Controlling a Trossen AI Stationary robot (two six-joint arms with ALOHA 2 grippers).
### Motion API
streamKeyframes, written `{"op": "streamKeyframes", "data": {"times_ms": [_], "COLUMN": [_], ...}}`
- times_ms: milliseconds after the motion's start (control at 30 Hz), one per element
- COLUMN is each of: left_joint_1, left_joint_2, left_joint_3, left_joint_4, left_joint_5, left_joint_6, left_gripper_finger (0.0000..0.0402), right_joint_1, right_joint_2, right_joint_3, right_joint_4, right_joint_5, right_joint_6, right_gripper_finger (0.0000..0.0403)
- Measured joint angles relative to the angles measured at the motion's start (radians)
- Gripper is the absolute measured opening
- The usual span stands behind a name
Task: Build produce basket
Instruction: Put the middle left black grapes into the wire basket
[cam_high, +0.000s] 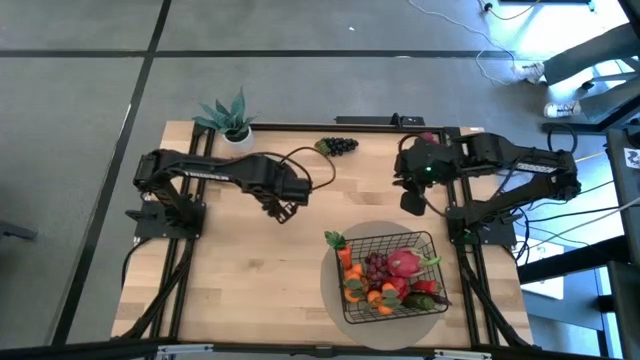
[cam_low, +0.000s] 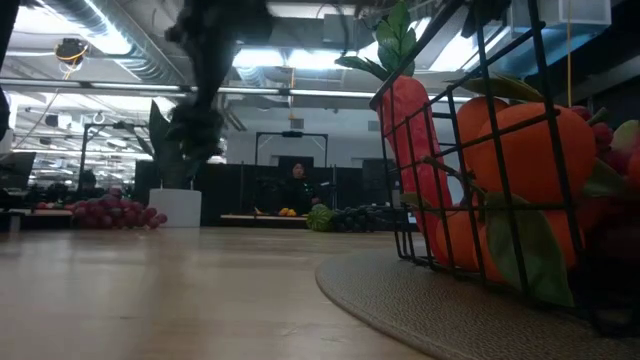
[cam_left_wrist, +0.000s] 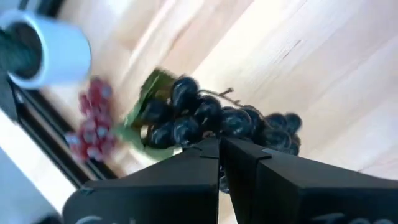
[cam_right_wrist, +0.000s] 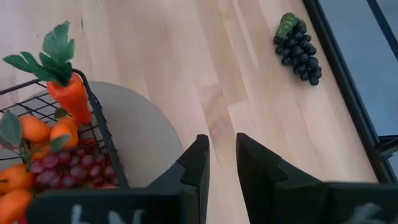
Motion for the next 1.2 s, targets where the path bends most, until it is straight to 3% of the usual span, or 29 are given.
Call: {"op": "streamKeyframes", "data": {"times_ms": [267,467,800,1000,1200], "left_joint_1": [-0.038,-0.078,-0.165,-0.192,-0.214], "left_joint_2": [0.0,0.0,0.0,0.0,0.038], "left_joint_3": [0.229,0.331,0.348,0.348,0.349], "left_joint_4": [0.031,0.193,0.599,0.754,0.803], "left_joint_5": [-0.079,-0.089,-0.077,0.001,0.063], "left_joint_6": [0.156,0.337,0.752,0.818,0.82], "left_gripper_finger": [0.0,0.0,0.0,0.0,0.0], "right_joint_1": [0.0,0.0,0.0,0.0,0.0], "right_joint_2": [-0.075,-0.09,-0.091,-0.091,-0.091], "right_joint_3": [0.0,0.0,0.0,0.0,0.0], "right_joint_4": [0.006,0.005,0.005,0.004,0.004], "right_joint_5": [0.001,0.0,0.001,0.001,0.001], "right_joint_6": [0.03,0.032,0.032,0.027,0.003], "right_gripper_finger": [0.0067,0.0067,0.0067,0.0067,0.0067]}}
